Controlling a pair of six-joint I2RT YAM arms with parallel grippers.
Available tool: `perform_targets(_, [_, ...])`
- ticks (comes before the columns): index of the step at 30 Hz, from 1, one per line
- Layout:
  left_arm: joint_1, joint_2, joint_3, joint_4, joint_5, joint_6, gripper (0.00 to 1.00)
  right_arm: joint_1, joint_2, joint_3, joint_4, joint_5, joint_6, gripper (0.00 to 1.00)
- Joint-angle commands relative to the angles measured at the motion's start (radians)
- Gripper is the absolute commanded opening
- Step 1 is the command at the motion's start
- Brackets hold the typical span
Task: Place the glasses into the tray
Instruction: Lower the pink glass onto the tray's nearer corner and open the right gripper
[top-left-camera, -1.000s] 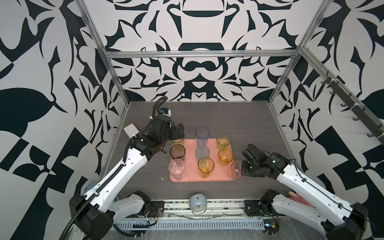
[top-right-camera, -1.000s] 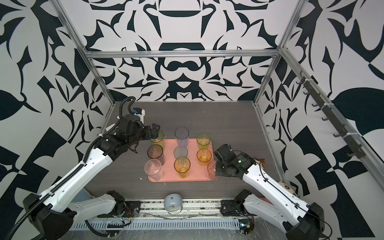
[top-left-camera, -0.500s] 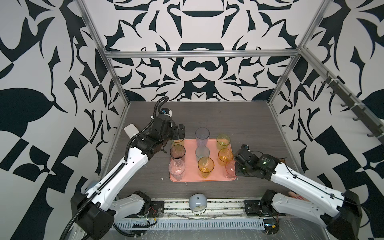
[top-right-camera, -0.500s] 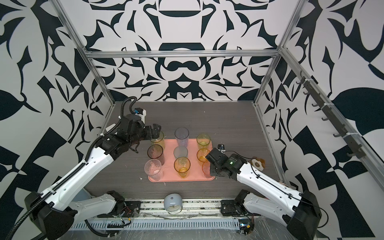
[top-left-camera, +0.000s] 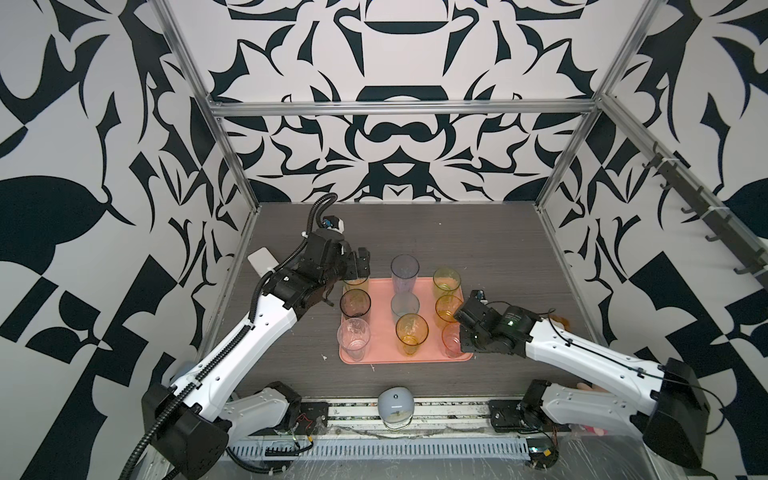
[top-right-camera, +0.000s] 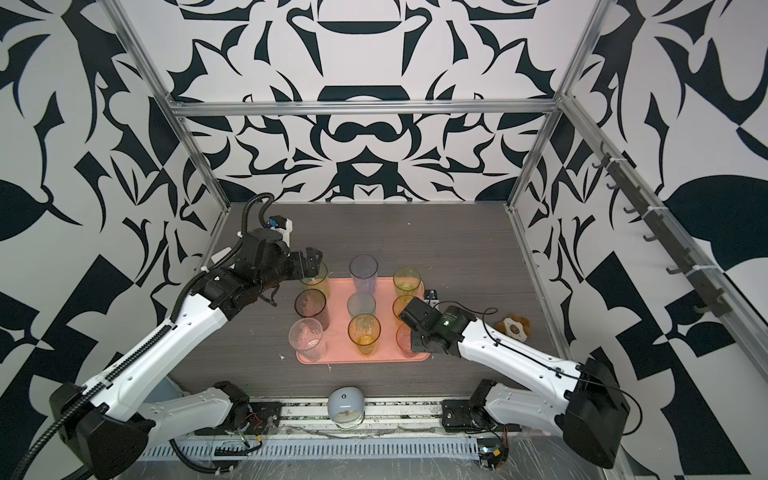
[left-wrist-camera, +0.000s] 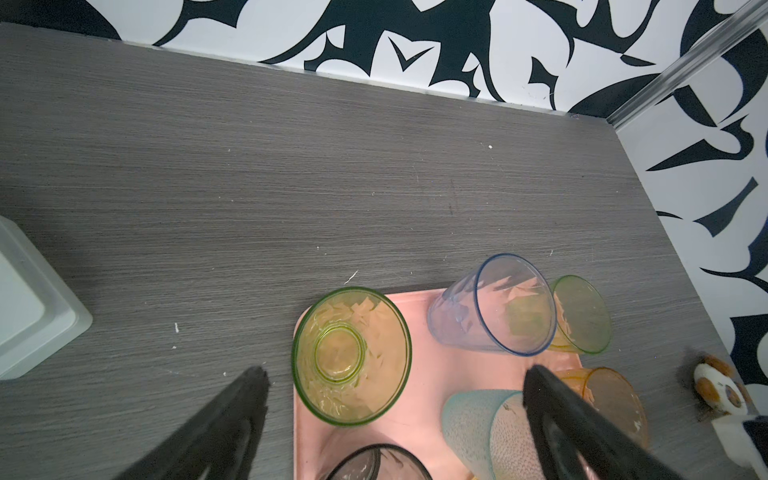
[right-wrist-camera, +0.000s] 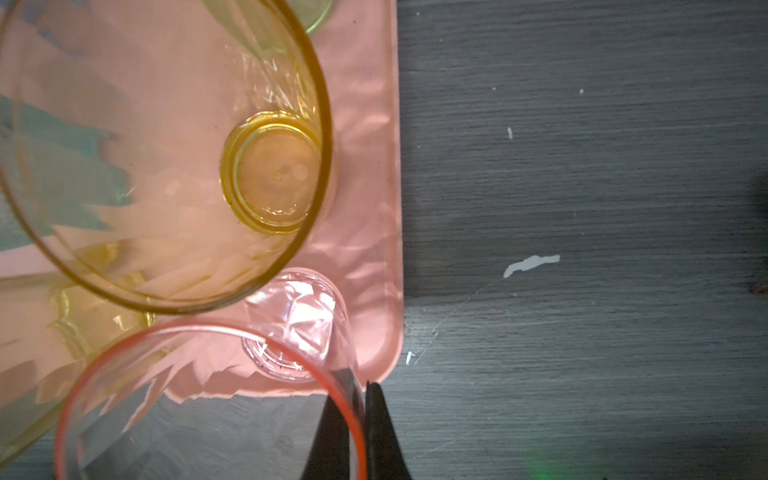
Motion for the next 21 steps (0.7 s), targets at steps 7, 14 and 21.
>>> perform_targets(7, [0.004, -0.011, -0.019, -0.001, -0.018, -0.001, 0.99, 0.009, 0.002, -0.005, 0.038, 0.041, 0.021, 0.0])
perform_targets(14, [0.003, -0.015, -0.021, -0.006, -0.03, 0.001, 0.99, 0.011, 0.017, 0.02, 0.043, 0.005, -0.026, 0.2])
perform_targets(21, [0.004, -0.017, -0.019, -0.017, -0.055, 0.002, 0.99, 0.011, -0.02, 0.087, -0.016, -0.053, -0.038, 0.41])
